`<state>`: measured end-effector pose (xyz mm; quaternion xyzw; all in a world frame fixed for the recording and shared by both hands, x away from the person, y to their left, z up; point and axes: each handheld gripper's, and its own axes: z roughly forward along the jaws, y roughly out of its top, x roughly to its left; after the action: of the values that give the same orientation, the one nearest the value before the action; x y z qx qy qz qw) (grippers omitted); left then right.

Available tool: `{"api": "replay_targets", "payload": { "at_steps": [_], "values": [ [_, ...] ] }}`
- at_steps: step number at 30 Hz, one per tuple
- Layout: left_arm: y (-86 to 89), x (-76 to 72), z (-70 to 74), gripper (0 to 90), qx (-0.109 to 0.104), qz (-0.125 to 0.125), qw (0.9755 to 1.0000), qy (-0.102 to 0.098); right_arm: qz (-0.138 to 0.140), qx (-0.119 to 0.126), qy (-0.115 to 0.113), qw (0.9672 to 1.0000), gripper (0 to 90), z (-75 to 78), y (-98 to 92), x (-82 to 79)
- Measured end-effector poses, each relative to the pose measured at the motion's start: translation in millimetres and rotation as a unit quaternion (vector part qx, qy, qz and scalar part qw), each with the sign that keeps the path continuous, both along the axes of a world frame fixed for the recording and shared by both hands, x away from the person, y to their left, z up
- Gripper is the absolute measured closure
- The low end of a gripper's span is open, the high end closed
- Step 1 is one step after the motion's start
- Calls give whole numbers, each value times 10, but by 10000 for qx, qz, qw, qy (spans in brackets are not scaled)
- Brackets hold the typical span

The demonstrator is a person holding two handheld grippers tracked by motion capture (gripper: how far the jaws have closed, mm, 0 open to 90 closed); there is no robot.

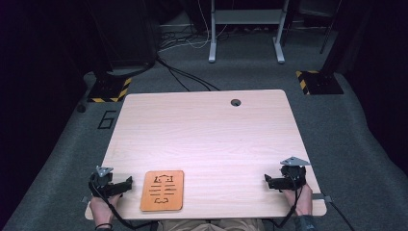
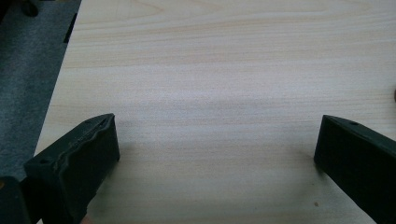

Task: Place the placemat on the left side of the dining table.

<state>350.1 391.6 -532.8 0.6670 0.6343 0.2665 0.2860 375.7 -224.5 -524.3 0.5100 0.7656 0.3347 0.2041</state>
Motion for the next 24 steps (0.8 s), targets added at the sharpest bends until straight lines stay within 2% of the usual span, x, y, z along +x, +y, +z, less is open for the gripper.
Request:
{"api": "replay_targets", "payload": {
  "at_steps": [9, 11, 14, 24],
  "values": [
    [-1, 0, 1, 0, 9, 7, 10000, 3, 70, 282, -29, 9996, 3, 139, 74, -76],
    [0, 0, 1, 0, 10, 5, 10000, 0, 116, 263, -118, 9995, 7, 179, 113, -101],
    [0, 0, 1, 0, 10, 6, 10000, 0, 161, 289, -124, 9994, 8, 204, 143, -117],
    [-1, 1, 0, 0, -2, 4, 10000, -1, 577, 386, -106, 9975, 9, 282, 412, -137]
  ]
}}
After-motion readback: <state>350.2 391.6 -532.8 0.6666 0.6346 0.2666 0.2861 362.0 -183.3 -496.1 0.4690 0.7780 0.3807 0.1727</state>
